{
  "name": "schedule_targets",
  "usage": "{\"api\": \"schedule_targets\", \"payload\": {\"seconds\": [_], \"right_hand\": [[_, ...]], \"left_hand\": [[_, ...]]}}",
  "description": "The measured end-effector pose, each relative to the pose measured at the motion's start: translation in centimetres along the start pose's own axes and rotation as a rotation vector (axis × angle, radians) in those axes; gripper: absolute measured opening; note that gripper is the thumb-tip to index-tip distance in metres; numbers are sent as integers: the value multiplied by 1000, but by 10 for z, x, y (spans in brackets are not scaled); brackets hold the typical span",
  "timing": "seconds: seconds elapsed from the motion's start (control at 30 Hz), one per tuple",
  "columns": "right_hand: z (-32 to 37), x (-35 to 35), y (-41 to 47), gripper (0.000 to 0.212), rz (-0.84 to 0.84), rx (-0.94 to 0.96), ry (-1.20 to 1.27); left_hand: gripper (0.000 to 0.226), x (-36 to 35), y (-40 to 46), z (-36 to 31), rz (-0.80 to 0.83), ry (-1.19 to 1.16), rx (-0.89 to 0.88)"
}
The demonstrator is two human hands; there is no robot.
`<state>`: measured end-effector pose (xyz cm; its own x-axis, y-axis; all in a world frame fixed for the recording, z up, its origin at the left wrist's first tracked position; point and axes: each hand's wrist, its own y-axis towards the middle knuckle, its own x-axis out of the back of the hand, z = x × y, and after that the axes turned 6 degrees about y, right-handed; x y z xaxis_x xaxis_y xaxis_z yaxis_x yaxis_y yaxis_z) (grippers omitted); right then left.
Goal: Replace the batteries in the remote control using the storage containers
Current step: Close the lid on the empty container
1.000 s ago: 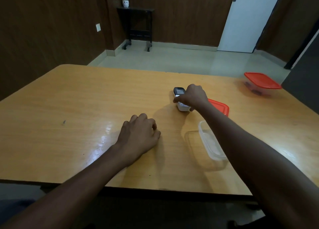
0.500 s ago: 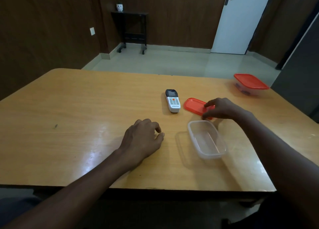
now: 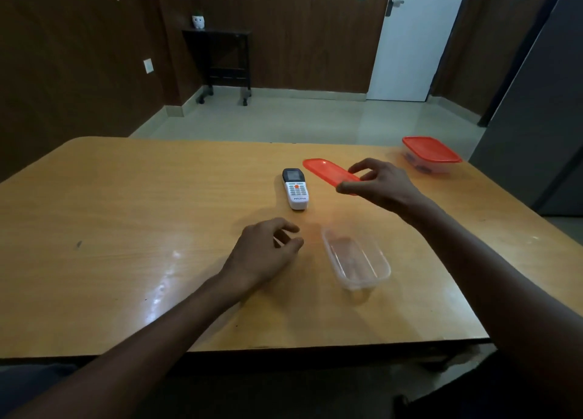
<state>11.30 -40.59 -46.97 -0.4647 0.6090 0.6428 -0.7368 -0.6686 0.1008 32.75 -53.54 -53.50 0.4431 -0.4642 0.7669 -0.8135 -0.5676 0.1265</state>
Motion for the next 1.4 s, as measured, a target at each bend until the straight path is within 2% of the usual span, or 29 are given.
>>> {"api": "schedule_targets", "payload": {"seconds": [0.07, 0.2, 0.3, 0.33, 0.4, 0.47, 0.5, 0.57, 0.63, 0.73, 0.8, 0.87, 0.97, 1.13, 1.27, 1.4], "right_hand": [[20, -3, -22, 59, 119, -29, 137], [35, -18, -60, 34, 401, -52, 239], [36, -21, -78, 23, 513, -47, 322], [36, -20, -80, 22, 498, -58, 363], [33, -16, -79, 20, 365, -96, 402], [26, -10, -74, 21, 200, -126, 315], [23, -6, -71, 33, 149, -144, 246], [17, 2, -67, 52, 116, -189, 88], [14, 7, -68, 57, 162, -222, -75], [7, 5, -71, 46, 239, -175, -379], [0, 2, -73, 22, 207, -110, -560], [-6, 3, -74, 27, 146, -83, -669], [-6, 7, -75, 23, 215, -178, -500], [-4, 5, -76, 47, 223, -272, -177], [1, 8, -75, 43, 174, -299, 253], [8, 9, -74, 37, 234, -255, 495]], "left_hand": [[46, 3, 2, -6, 17, -287, 84], [67, 9, 4, -17, 70, -856, 206], [57, 8, 4, -21, 45, -947, 248], [54, 6, 3, -22, 41, -950, 265], [49, 2, 2, -24, 71, -968, 286], [47, -1, -1, -27, 112, -988, 289], [47, -3, -2, -27, 130, -988, 297], [50, -10, -4, -27, 161, -974, 317], [53, -18, -6, -29, 198, -934, 330], [58, -30, -8, -33, 220, -878, 361], [61, -36, -7, -34, 215, -884, 368], [62, -40, -5, -35, 206, -888, 357], [56, -42, -2, -38, 206, -916, 376], [46, -37, -2, -37, 207, -987, 435], [43, -23, 1, -32, 140, -1000, 425], [39, -6, -2, -23, 73, -965, 373]]}}
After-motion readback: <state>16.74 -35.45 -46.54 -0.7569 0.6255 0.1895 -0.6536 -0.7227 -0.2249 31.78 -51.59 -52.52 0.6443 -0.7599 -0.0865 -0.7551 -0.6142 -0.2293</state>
